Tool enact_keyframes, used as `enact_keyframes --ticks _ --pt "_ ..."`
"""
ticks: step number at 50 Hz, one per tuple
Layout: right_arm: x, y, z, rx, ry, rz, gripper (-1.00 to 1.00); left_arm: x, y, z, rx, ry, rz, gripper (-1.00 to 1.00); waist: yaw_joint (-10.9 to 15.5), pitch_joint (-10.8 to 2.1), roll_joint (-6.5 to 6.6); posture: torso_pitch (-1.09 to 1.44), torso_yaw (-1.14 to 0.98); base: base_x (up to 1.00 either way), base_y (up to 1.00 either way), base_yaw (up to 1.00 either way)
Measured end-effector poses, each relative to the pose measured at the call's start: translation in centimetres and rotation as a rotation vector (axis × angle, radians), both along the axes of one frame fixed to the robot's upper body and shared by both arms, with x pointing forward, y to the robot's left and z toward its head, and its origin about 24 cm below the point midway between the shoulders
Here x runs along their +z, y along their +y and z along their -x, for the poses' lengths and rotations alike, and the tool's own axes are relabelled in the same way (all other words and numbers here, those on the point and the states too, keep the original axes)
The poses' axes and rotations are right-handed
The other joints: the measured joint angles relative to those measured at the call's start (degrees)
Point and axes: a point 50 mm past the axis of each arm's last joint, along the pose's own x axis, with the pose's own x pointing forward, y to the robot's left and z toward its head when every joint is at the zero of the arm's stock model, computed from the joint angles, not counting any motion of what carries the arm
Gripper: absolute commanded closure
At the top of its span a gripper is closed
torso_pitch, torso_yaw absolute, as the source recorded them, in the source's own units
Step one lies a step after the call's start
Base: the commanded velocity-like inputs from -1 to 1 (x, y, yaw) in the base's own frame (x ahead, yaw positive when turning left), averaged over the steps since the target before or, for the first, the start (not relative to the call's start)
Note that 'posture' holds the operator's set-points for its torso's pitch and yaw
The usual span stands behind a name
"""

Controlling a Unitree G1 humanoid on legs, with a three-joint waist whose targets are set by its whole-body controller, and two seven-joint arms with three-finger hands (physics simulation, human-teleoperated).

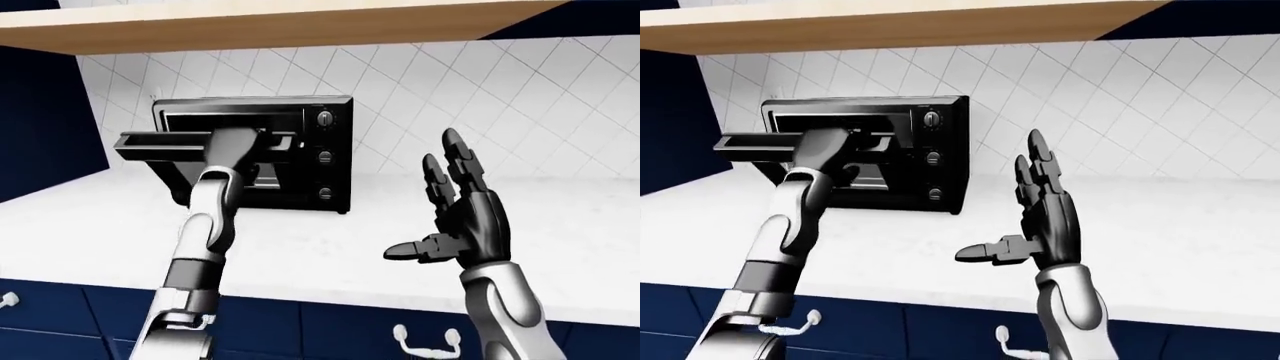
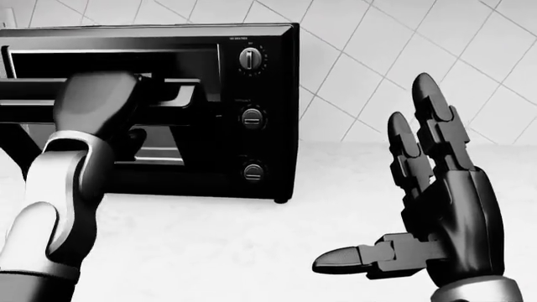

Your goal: Open the toaster oven door.

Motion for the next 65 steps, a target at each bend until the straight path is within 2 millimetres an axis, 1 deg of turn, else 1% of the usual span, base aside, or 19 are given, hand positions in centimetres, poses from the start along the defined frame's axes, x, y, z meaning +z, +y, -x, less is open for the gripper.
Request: enact_keyframes --ticks 5,8,12,16,22,28,33,36,42,46,51,57,63,65 --pt "-0.1 0.0 -0.1 0.002 0.003 -0.001 -1.00 -0.2 -0.1 0.8 -0.012 0.007 0.006 0.10 0.2 0.03 -0.04 -0.62 0.00 0.00 0.00 0.00" --pt "-0.1 0.0 0.0 0.002 0.005 0.000 -1.00 -0.4 -0.1 1.3 -0.014 0.012 0.012 -0.04 0.3 0.10 0.02 -0.62 0.00 0.00 0.00 0.00" --pt "0.1 -0.1 0.1 -0.003 -0.003 0.000 -1.00 -0.6 0.0 2.2 -0.013 0.026 0.021 -0.11 0.4 0.24 0.06 -0.62 0.00 0.00 0.00 0.00" --pt "0.0 -0.1 0.1 -0.001 -0.001 -0.001 -1.00 -0.7 0.0 3.1 -0.011 0.044 0.027 -0.25 0.5 0.41 -0.03 -0.62 0.00 0.00 0.00 0.00" --pt "0.3 -0.1 0.2 -0.002 -0.002 -0.001 -1.00 -1.0 -0.1 4.8 -0.021 0.066 0.029 -0.29 0.7 0.63 -0.11 -0.62 0.00 0.00 0.00 0.00" --pt "0.3 -0.1 0.2 -0.004 -0.002 -0.002 -1.00 -1.7 -0.1 6.9 -0.022 0.087 0.047 -0.40 0.9 0.66 -0.11 -0.62 0.00 0.00 0.00 0.00" --pt "0.2 -0.1 0.2 -0.002 0.001 -0.003 -1.00 -2.1 -0.2 8.2 -0.028 0.113 0.045 -0.46 1.1 0.78 -0.20 -0.62 0.00 0.00 0.00 0.00" --pt "0.2 0.0 0.2 -0.001 0.000 -0.003 -1.00 -2.3 -0.1 9.0 -0.029 0.125 0.046 -0.51 1.2 0.81 -0.13 -0.62 0.00 0.00 0.00 0.00" --pt "0.0 0.0 0.2 -0.001 0.005 -0.004 -1.00 -2.4 0.2 10.6 -0.019 0.167 0.054 -0.53 1.2 0.99 -0.07 -0.62 0.00 0.00 0.00 0.00" --pt "0.0 0.0 0.2 -0.003 0.002 -0.005 -1.00 -2.5 0.6 11.9 0.004 0.201 0.061 -0.58 1.2 1.01 -0.10 -0.62 0.00 0.00 0.00 0.00" --pt "-0.1 0.0 0.2 -0.002 0.006 -0.005 -1.00 -2.3 0.5 13.4 0.001 0.225 0.052 -0.67 1.3 0.84 -0.26 -0.62 0.00 0.00 0.00 0.00" --pt "-0.1 0.1 0.2 0.001 0.004 -0.006 -1.00 -2.7 0.6 15.2 -0.013 0.259 0.035 -0.70 1.5 0.17 -0.22 -0.62 0.00 0.00 0.00 0.00" --pt "-0.3 0.0 0.1 -0.001 0.009 -0.006 -1.00 -3.6 0.8 17.0 -0.027 0.297 0.028 -0.70 1.6 -0.43 -0.08 -0.62 0.00 0.00 0.00 0.00" --pt "-0.4 0.0 0.1 -0.001 0.011 -0.006 -1.00 -4.1 0.9 17.7 -0.030 0.326 0.017 -0.77 1.6 -0.62 -0.01 -0.62 0.00 0.00 0.00 0.00"
